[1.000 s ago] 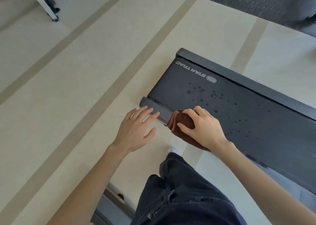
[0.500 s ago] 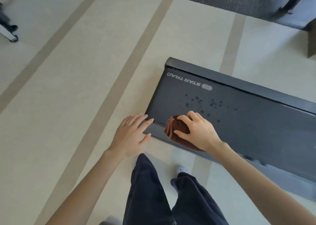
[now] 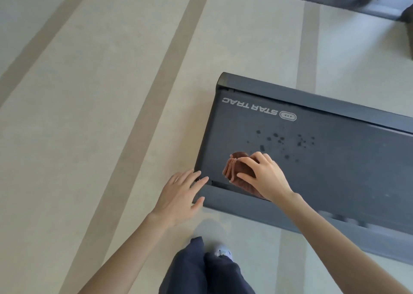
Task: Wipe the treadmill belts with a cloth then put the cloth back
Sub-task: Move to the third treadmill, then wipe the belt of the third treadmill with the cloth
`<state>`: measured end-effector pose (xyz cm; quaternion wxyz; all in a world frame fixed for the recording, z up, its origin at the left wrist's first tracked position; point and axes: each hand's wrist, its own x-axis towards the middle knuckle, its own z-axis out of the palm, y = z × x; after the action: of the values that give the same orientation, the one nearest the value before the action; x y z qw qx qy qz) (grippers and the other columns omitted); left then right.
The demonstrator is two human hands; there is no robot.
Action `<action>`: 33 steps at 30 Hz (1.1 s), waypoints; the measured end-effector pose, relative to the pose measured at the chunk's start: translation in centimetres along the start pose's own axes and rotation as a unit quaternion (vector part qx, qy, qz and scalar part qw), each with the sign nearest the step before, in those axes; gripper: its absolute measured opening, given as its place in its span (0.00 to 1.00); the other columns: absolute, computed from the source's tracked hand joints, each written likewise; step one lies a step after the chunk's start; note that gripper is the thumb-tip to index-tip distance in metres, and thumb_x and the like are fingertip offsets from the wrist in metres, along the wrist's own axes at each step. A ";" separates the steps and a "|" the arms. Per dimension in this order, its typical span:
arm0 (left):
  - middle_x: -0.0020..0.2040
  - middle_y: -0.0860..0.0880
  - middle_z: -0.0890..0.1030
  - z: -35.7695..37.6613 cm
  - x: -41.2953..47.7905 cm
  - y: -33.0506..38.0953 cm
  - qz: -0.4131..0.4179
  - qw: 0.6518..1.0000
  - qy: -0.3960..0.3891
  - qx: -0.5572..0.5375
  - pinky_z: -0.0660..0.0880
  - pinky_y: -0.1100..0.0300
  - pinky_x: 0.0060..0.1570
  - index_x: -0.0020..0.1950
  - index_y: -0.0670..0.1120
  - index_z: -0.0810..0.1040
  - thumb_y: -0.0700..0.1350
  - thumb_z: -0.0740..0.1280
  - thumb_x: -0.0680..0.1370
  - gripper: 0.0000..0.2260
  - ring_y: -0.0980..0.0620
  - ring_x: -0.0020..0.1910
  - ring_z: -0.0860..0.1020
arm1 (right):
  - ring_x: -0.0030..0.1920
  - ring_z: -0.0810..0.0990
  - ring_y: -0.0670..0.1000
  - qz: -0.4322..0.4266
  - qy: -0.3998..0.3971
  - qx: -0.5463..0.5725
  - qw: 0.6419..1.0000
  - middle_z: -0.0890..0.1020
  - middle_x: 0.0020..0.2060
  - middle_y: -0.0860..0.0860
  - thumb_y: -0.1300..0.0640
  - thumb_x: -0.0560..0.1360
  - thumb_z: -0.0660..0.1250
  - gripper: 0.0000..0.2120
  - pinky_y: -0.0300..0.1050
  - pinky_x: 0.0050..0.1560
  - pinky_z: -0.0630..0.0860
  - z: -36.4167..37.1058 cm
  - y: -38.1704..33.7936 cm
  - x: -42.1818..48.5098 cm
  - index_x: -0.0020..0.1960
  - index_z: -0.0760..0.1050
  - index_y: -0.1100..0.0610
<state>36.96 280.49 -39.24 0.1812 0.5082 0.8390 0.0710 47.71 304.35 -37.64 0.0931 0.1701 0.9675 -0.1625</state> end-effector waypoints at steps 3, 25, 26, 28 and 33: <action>0.71 0.47 0.69 7.6 4.1 -2.7 0.000 1.000 0.004 -0.002 0.59 0.52 0.70 0.72 0.50 0.67 0.53 0.60 0.78 0.23 0.48 0.72 0.64 | 0.51 0.72 0.55 0.015 0.025 0.002 1.000 0.75 0.52 0.51 0.45 0.76 0.64 0.17 0.49 0.50 0.73 8.1 2.6 3.5 0.63 0.74 0.50; 0.77 0.49 0.56 41.4 24.6 -14.3 0.041 0.992 0.118 0.036 0.52 0.48 0.72 0.75 0.48 0.60 0.57 0.55 0.77 0.28 0.49 0.76 0.51 | 0.43 0.74 0.56 0.041 0.283 -0.078 0.955 0.77 0.45 0.54 0.39 0.73 0.63 0.19 0.49 0.39 0.73 41.6 17.7 20.9 0.54 0.78 0.52; 0.77 0.49 0.57 41.4 24.6 -14.3 0.040 0.992 0.114 0.034 0.51 0.48 0.72 0.75 0.48 0.60 0.57 0.55 0.77 0.28 0.49 0.76 0.51 | 0.44 0.74 0.58 0.061 0.284 -0.075 0.954 0.76 0.45 0.55 0.40 0.73 0.64 0.19 0.50 0.40 0.73 40.8 18.3 22.7 0.54 0.78 0.53; 0.77 0.49 0.57 41.2 24.6 -14.2 0.038 0.993 0.110 0.025 0.51 0.48 0.72 0.75 0.48 0.60 0.57 0.55 0.76 0.28 0.49 0.76 0.51 | 0.45 0.75 0.60 0.090 0.282 -0.075 0.952 0.77 0.46 0.57 0.42 0.73 0.66 0.19 0.52 0.42 0.73 39.2 19.5 26.6 0.54 0.78 0.55; 0.77 0.49 0.56 41.4 24.8 -14.3 0.044 0.992 0.118 0.013 0.51 0.48 0.72 0.75 0.49 0.60 0.57 0.57 0.76 0.29 0.49 0.76 0.51 | 0.44 0.75 0.62 0.097 0.293 -0.095 0.947 0.77 0.45 0.58 0.44 0.73 0.67 0.17 0.53 0.42 0.71 37.5 21.7 32.3 0.51 0.78 0.57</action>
<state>30.34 292.82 -87.60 0.0709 0.5349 0.8323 0.1274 30.31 320.35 -86.31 -0.1629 0.2939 0.9419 -0.0029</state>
